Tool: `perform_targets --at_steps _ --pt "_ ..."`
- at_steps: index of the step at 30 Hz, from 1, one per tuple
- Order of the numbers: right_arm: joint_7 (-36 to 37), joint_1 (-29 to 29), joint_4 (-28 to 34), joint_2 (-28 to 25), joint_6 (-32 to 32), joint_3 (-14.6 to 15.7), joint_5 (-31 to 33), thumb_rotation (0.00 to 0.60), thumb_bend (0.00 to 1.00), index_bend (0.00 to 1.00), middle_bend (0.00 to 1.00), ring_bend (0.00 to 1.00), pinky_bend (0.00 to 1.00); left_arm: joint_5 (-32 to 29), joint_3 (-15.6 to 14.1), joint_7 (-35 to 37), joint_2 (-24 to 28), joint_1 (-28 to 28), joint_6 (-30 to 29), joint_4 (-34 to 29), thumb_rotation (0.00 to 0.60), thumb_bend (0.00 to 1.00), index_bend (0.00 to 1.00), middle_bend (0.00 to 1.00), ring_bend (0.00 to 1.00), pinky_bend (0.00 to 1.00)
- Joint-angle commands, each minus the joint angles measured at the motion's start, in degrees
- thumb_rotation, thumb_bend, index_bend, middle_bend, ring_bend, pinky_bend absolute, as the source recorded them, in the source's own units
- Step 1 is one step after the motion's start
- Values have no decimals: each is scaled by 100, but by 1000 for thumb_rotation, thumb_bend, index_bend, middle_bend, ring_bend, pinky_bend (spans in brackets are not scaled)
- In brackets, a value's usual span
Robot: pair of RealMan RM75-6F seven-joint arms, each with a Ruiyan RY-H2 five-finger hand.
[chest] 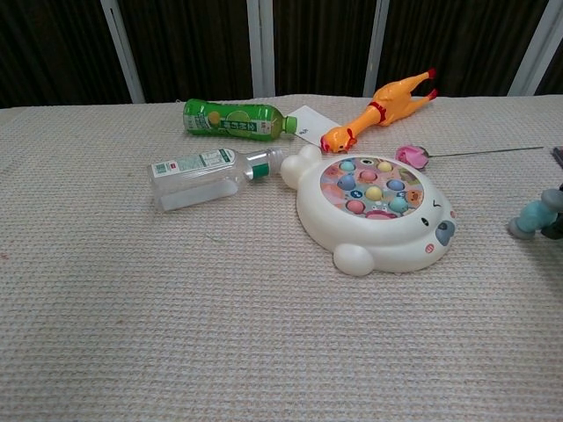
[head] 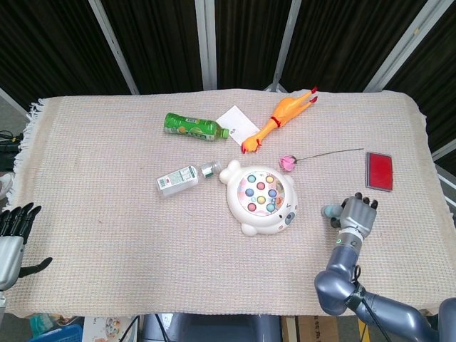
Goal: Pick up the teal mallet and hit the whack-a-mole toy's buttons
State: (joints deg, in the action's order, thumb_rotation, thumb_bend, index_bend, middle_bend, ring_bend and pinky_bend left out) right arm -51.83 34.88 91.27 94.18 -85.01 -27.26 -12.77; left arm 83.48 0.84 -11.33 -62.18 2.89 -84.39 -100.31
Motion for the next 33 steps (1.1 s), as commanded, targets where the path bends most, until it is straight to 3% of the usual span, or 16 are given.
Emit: perform_targets --at_steps 1,12,19,33 --pt "-36 15 36 -28 7 -23 54 600 332 585 167 135 61 -4 0 -6 0 -2 -2 -6 600 0 71 0 0 0" --pt "52 25 42 -31 1 4 12 600 442 666 180 135 61 -9 -7 -2 8 3 15 -19 600 0 71 0 0 0" --pt "183 9 87 -31 54 63 -117 600 450 683 193 137 61 -11 -13 9 18 6 29 -27 600 0 71 0 0 0" --pt "200 35 168 -76 2 188 -311 600 464 720 403 271 73 -15 -13 19 23 8 31 -31 600 0 71 0 0 0"
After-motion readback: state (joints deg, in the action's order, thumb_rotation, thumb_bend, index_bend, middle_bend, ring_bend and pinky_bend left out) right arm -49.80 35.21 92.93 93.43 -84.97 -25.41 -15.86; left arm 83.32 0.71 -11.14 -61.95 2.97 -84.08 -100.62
